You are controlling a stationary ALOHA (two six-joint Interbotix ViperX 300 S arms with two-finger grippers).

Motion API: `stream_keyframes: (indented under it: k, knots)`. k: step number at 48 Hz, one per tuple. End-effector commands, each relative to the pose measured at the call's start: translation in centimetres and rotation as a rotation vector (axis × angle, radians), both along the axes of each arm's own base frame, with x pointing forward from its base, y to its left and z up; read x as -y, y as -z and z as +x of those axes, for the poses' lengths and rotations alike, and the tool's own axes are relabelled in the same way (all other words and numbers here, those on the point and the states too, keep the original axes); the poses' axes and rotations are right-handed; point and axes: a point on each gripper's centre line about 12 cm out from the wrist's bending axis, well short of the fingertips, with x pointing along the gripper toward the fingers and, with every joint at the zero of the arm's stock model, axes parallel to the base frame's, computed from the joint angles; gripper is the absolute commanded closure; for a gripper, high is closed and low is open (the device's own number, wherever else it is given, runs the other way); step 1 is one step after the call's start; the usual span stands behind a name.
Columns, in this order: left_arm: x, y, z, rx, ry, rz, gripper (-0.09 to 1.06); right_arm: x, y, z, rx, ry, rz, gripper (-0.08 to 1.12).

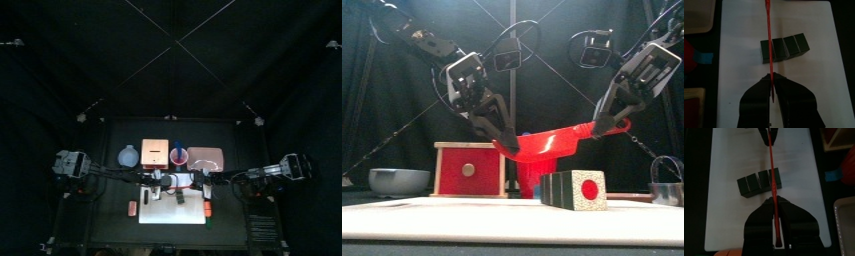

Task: Place sushi on board then cut the sushi with the knife then place the pieces on the plate
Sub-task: Cut the sushi into 4 pieces

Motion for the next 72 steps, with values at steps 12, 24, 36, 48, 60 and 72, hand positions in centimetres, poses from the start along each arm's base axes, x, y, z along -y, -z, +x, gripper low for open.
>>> stream_keyframes:
  k: [12,24,36,48,60,72]
  knots:
    - [0.5,-0.9,0.7,0.024,-0.015,-0.034,0.47,-0.2,0.4,0.2,-0.02,0.017,0.029,0.67]
    - [1.2,-0.8,0.8,0.022,-0.012,-0.048,0.47,-0.2,0.8,0.3,-0.036,0.018,0.032,0.67]
    - [1.7,-0.9,0.9,0.025,-0.003,-0.053,0.47,-0.3,1.0,0.2,-0.043,0.016,0.036,0.67]
    - [1.6,-0.4,1.0,0.017,-0.007,-0.051,0.47,-0.2,1.2,0.2,-0.049,0.018,0.032,0.67]
    - [1.3,-0.6,1.3,0.025,-0.01,-0.049,0.47,-0.1,1.0,0.3,-0.044,0.015,0.027,0.67]
    - [1.3,-1.0,1.3,0.033,-0.008,-0.047,0.47,-0.1,0.2,0.2,-0.016,0.015,0.027,0.67]
